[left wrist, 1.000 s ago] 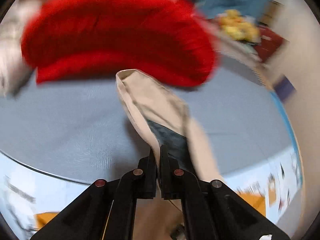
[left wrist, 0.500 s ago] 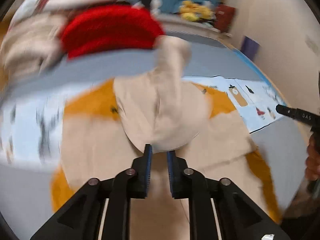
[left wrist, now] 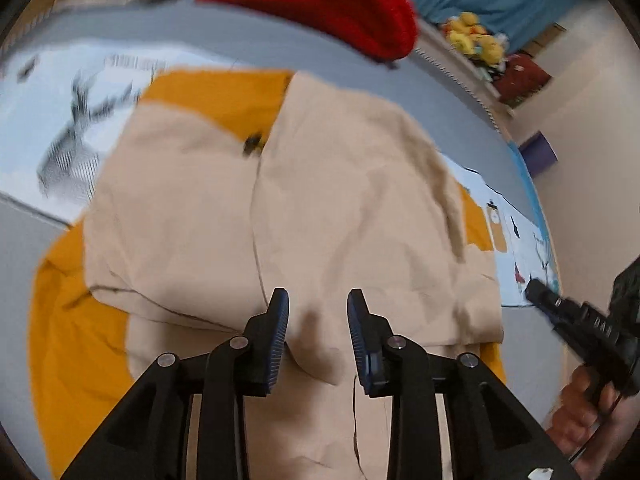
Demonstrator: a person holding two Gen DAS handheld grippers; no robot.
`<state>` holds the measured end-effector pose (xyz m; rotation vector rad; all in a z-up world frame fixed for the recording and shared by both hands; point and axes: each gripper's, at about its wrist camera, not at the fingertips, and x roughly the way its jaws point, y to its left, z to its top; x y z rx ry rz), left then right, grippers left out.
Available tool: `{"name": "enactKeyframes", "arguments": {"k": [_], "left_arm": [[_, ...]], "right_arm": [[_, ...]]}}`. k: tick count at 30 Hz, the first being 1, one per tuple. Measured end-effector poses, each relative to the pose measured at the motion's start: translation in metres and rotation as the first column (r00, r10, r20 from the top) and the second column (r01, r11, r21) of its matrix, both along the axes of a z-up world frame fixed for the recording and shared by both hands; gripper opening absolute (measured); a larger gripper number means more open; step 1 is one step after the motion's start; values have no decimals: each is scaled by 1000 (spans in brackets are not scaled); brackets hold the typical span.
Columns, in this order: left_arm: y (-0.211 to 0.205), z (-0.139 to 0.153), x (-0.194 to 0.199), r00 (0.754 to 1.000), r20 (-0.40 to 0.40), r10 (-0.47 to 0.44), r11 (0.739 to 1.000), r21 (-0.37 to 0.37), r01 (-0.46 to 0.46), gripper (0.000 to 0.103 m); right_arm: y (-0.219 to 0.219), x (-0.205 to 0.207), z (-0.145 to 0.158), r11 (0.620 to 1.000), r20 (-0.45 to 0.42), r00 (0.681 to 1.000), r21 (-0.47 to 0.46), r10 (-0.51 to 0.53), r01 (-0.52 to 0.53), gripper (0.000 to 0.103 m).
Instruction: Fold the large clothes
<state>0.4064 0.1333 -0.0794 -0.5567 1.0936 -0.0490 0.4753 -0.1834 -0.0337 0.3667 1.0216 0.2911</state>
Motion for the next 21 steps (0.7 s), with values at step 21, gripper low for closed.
{"name": "enactKeyframes", "arguments": {"k": [21], "left_arm": [[15,-12,16,998,-42,44,984,-169,-50,2]], "right_arm": [[42,47,-80,979,-170,985,203,0,35,2]]}}
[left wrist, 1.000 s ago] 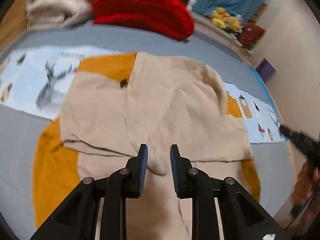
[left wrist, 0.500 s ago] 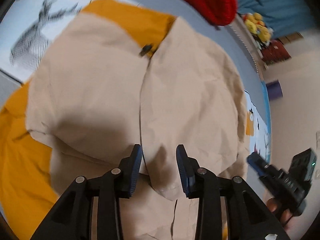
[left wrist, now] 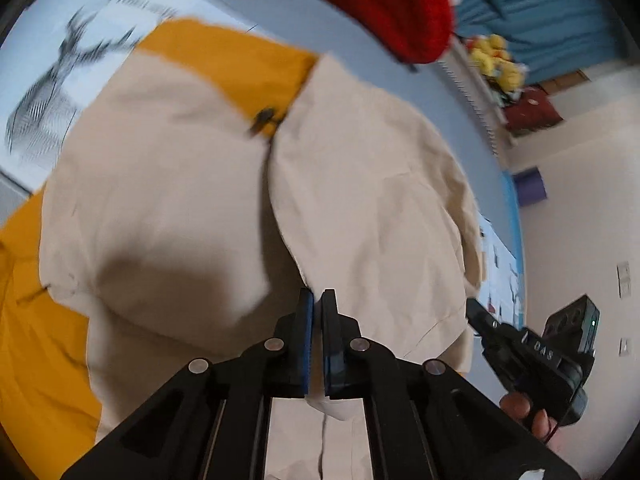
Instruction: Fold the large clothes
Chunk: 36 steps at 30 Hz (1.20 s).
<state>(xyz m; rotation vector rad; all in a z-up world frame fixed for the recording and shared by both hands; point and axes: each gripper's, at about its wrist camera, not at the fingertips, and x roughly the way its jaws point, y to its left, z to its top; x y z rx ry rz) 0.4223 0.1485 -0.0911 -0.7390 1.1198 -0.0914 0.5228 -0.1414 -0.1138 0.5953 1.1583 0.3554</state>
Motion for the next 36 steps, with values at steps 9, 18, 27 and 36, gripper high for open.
{"name": "enactKeyframes", "arguments": {"k": [9,18,27,36], "left_arm": [[-14,-26,-3,985,-172,27,979,204,9,9],[-85,-23,3,950,-111,-294,938,158,308,21],[-51,-25,5,970,-143,-199,960,172,222,20],[-20,-44,-8,965,-236,-115,976,156,154,20]], "right_arm": [[-9,0,-40,986,-181,982,-163,-57,28,4],[7,-9,14,967,80,995,-245,-53,71,18],[41,-3,-44,962,-177,979,-234,97,-137,27],[36,-3,-48,976,-209,974,-181,82,-121,27]]}}
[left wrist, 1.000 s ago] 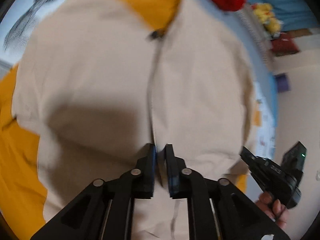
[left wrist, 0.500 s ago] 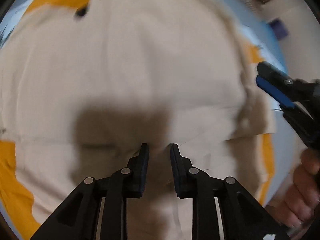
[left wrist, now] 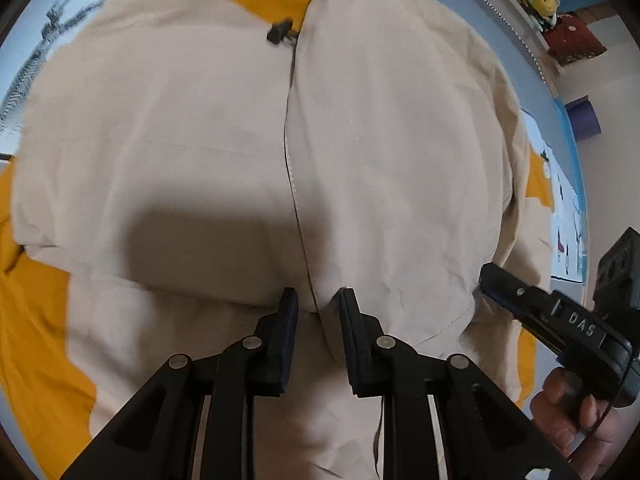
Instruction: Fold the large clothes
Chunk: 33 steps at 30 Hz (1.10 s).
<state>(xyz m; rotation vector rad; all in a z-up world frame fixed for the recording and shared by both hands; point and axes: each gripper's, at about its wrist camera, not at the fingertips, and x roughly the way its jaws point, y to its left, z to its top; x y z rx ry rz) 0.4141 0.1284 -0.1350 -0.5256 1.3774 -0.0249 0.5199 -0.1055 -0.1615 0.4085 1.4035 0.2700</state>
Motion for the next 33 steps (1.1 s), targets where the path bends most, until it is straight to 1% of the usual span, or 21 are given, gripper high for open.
{"name": "enactKeyframes", "arguments": {"k": [1,2,4,6,8,9,11,12,15,18,21,22,23,24,25,27,29,31,32,33], "left_arm": [[2,7,-2,1000,22,-6,1000,12,6,20],[2,15,-2,999,52,-12,1000,27,11,20],[5,29,-8,995,104,-9,999,31,6,20],[14,38,-16,991,137,1,1000,25,-5,19],[19,48,-21,986,167,12,999,31,-17,18],[13,48,-17,984,177,14,999,35,-20,18],[17,58,-27,978,209,11,999,44,-20,18],[16,62,-27,975,220,8,999,48,-19,18],[23,79,-42,963,269,-8,997,71,-12,18],[21,93,-55,945,324,-37,994,114,0,18],[21,106,-73,907,413,-81,985,175,8,17],[22,106,-77,911,402,-96,976,216,8,17],[21,104,-77,918,384,-105,971,240,10,15],[22,105,-78,915,388,-106,972,234,14,15],[22,106,-78,915,388,-111,972,234,18,15],[19,107,-75,915,383,-130,966,259,29,15],[15,113,-69,905,392,-165,954,297,45,15],[15,120,-67,899,401,-174,948,315,43,15],[17,125,-68,895,412,-172,948,318,36,15],[19,131,-70,890,424,-170,947,320,28,15]], "right_arm": [[-4,-1,3,1000,11,1000,6,-22,22,27],[-4,-1,14,1000,49,999,-8,-24,24,27],[-4,-6,41,999,173,985,-42,-4,11,27],[-11,-15,69,998,284,959,-56,1,15,27],[-14,-24,93,998,375,927,-64,8,17,27],[-18,-29,104,997,414,910,-78,15,19,27],[-24,-42,120,995,470,882,-91,19,27,27],[-30,-47,126,995,487,873,-97,22,28,27],[-41,-61,140,993,512,858,-117,38,26,27],[-51,-77,153,990,534,843,-138,54,24,27],[-60,-95,165,988,569,819,-155,68,25,27],[-63,-102,169,986,590,804,-163,73,30,27],[-66,-109,172,985,612,787,-172,79,35,27],[-69,-115,174,982,627,774,-186,87,40,27],[-71,-119,176,980,636,766,-196,94,43,27],[-74,-124,178,979,650,753,-202,103,41,26],[-72,-122,181,977,647,752,-210,123,21,25],[-72,-119,192,978,673,729,-209,122,29,23],[-73,-118,199,979,683,721,-201,117,32,19],[-74,-119,209,982,696,710,-185,110,29,12]]}}
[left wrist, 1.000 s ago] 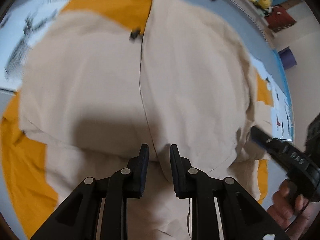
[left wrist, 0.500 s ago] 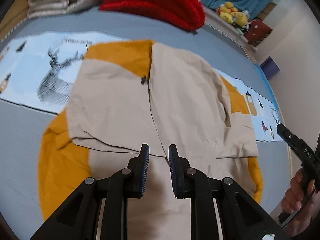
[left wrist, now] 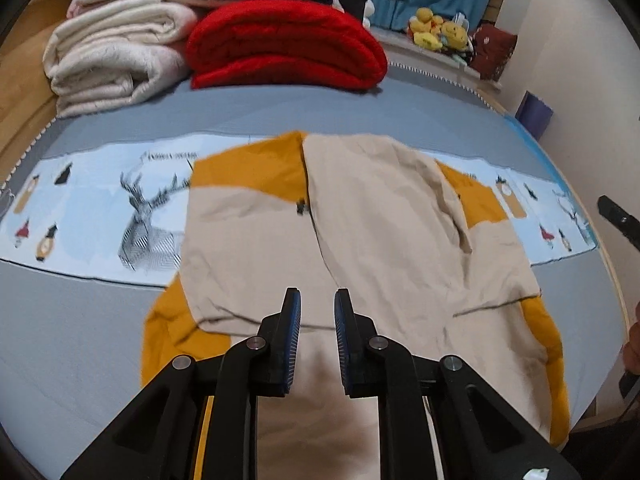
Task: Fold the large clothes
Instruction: 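Grasp the jacket hem with both tools, fingers closing on the yellow panel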
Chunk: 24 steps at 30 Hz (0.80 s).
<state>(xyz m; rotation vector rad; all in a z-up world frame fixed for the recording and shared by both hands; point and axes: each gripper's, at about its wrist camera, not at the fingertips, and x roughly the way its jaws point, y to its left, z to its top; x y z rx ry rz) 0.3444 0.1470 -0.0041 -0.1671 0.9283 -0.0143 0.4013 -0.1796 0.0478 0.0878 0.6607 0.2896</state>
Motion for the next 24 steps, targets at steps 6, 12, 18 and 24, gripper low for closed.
{"name": "enactKeyframes", "arguments": {"k": [6,12,18,24], "left_arm": [[16,29,-34,1000,-4,-27,1000,-5,27,6],[53,62,-121,989,45,-140,989,57,138,4],[127,-9,-184,992,-108,71,984,-157,-87,4],[164,-40,-202,959,-229,169,920,-312,-237,4]], "right_arm": [[-9,-41,44,995,85,992,-52,88,-84,2],[-57,-115,72,989,106,987,-107,118,-106,5],[-124,-162,20,999,-58,997,12,48,-48,16],[-162,-171,-64,994,-342,934,-19,-104,104,16]]}}
